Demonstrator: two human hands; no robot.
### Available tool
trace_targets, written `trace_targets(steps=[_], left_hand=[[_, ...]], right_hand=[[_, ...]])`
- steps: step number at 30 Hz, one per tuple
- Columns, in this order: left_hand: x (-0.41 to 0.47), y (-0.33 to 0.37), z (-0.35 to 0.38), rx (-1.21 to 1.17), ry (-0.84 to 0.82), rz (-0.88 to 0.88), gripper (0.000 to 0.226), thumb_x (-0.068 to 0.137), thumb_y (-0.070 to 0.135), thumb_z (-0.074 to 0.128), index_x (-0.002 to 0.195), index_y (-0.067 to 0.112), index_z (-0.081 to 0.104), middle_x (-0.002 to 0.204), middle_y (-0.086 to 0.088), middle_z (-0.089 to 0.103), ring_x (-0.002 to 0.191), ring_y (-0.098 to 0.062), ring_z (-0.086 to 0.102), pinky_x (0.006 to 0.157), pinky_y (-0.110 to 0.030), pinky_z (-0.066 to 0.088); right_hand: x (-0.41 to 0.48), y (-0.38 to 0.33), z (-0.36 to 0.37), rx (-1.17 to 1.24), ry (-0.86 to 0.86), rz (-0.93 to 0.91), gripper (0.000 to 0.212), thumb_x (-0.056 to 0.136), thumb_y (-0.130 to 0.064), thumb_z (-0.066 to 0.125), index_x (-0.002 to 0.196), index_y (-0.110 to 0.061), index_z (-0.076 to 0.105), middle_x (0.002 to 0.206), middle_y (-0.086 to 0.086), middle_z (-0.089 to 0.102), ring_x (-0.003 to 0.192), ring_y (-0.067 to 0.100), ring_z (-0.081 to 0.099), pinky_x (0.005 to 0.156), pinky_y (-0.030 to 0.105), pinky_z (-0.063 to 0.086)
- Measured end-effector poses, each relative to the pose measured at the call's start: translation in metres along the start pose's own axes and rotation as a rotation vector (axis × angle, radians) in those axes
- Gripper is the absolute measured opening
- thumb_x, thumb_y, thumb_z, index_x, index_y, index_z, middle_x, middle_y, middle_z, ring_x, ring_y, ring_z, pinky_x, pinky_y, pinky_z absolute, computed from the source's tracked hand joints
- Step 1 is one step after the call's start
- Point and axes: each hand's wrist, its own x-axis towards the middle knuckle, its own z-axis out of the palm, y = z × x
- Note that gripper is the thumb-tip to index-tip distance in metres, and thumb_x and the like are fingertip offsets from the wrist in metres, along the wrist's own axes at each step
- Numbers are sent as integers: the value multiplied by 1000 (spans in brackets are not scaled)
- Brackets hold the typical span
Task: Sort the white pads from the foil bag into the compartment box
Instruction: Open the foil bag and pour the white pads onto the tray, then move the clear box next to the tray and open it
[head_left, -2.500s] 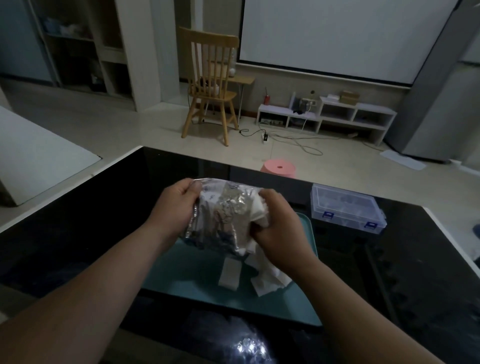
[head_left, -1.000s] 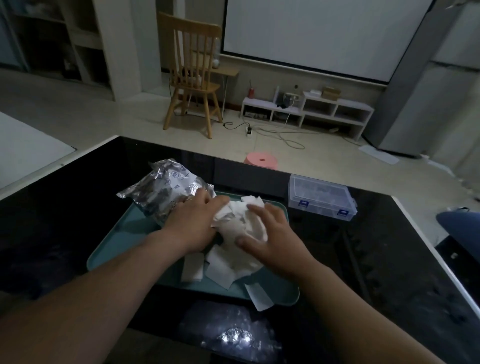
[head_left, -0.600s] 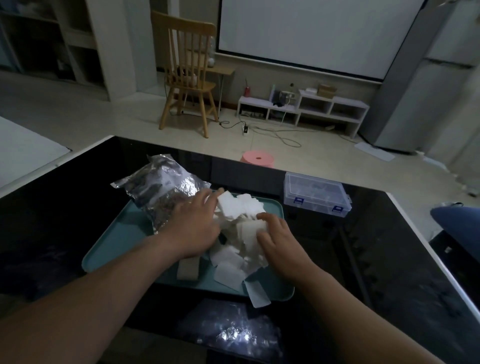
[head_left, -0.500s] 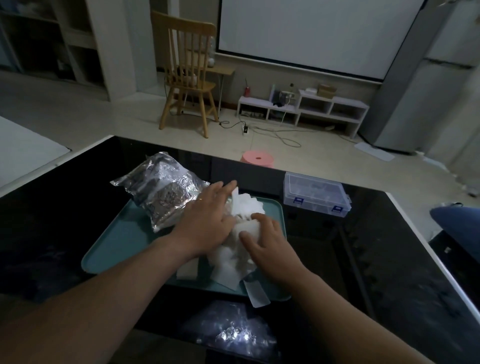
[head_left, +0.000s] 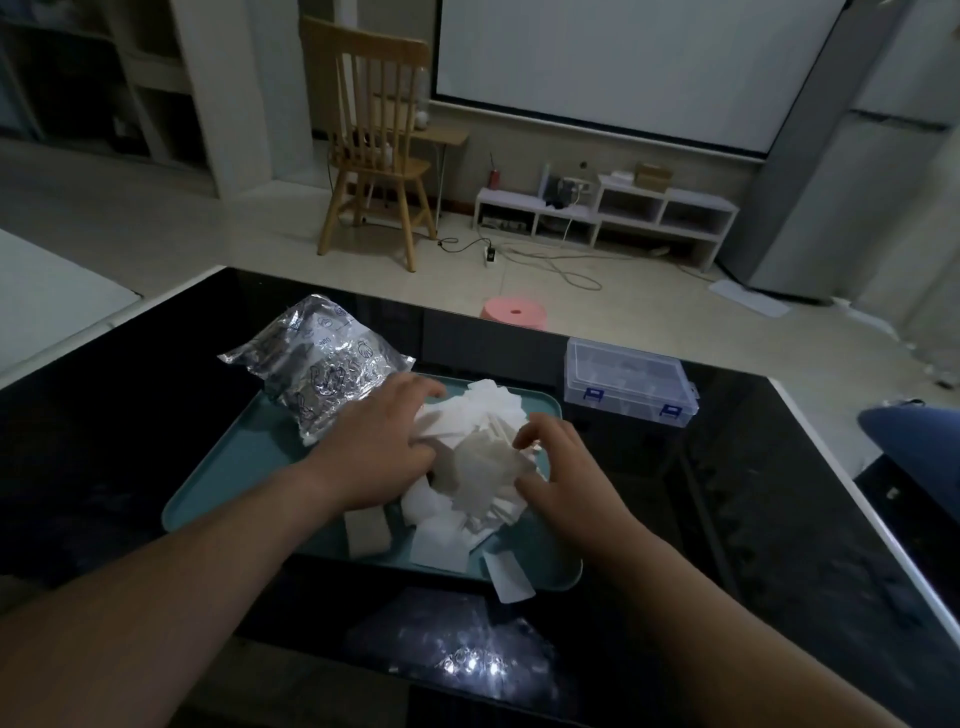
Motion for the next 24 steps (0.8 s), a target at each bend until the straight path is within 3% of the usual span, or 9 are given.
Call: trace_targets(steps=[4, 11, 15, 24], left_hand=[[-2, 3, -9, -126, 106, 18, 65, 75, 29, 53, 140, 33, 45, 141, 9, 43, 125, -18, 50, 104, -43, 44], [0, 14, -7, -189, 216, -15, 55, 85, 22, 51, 140, 22, 49, 139, 1, 46, 128, -18, 46, 104, -35, 38], [8, 32, 0, -213, 207, 10, 52, 92, 14, 57, 142, 22, 47, 145, 2, 42, 130, -13, 42, 102, -27, 33], [28, 66, 22, -218, 216, 91, 53, 88, 12, 57, 140, 20, 52, 141, 1, 46, 127, -16, 48, 105, -34, 41]], right_hand=[[-1, 0, -6, 70, 54, 21, 28, 97, -15, 61, 118, -32, 53, 140, -15, 44, 118, 4, 48, 91, 19, 38], [5, 12, -18, 59, 215, 143, 31, 98, -18, 60, 127, -24, 54, 124, -4, 55, 107, 11, 58, 93, 33, 52], [5, 20, -25, 70, 251, 191, 20, 98, -18, 62, 118, -22, 56, 108, -3, 61, 91, 10, 60, 75, 25, 48], [4, 27, -26, 32, 193, 209, 25, 100, -24, 61, 125, -24, 58, 111, -9, 63, 93, 1, 59, 72, 18, 45]])
